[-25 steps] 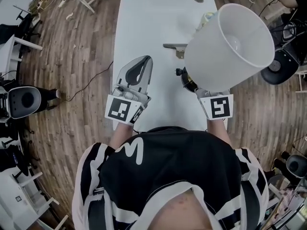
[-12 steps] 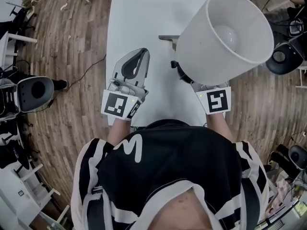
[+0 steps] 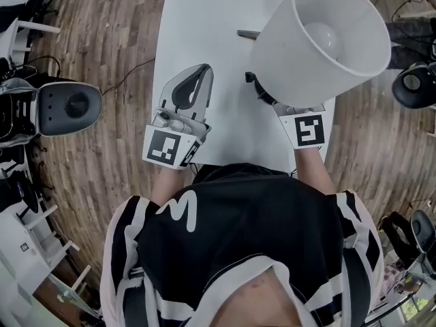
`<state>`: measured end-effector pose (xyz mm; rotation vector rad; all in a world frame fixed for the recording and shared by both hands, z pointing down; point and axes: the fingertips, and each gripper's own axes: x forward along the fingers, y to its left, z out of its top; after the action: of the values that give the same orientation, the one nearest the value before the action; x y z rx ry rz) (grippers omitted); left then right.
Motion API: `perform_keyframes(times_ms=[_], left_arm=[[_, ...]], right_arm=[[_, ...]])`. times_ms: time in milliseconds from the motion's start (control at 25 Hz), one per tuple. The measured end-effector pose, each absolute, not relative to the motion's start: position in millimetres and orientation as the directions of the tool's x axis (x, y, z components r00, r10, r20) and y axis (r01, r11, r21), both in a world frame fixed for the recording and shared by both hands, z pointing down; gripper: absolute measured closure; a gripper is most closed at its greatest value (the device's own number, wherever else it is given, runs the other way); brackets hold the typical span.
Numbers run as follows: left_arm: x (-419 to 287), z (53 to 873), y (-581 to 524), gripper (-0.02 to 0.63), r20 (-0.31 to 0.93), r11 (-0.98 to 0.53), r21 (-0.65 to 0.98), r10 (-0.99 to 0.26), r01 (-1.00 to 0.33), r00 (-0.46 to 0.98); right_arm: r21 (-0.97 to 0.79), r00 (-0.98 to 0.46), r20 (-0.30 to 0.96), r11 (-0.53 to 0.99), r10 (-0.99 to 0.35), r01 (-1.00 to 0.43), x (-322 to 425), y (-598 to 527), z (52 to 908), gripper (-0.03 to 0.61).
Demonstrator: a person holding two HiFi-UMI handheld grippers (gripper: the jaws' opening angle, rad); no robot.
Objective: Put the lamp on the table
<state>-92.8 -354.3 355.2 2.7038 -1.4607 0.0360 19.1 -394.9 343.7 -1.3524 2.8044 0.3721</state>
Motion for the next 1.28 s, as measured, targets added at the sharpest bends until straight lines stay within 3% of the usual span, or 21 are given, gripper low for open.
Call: perform_keyframes(times_ms=[1280], left_arm=[[-119, 388, -367, 0.606, 0.158, -0.509, 0.082, -0.842, -0.857, 0.515]], right_arm=[[0.156, -0.650, -0.092, 0.634, -0.755, -0.758, -13, -429, 382, 0.419]])
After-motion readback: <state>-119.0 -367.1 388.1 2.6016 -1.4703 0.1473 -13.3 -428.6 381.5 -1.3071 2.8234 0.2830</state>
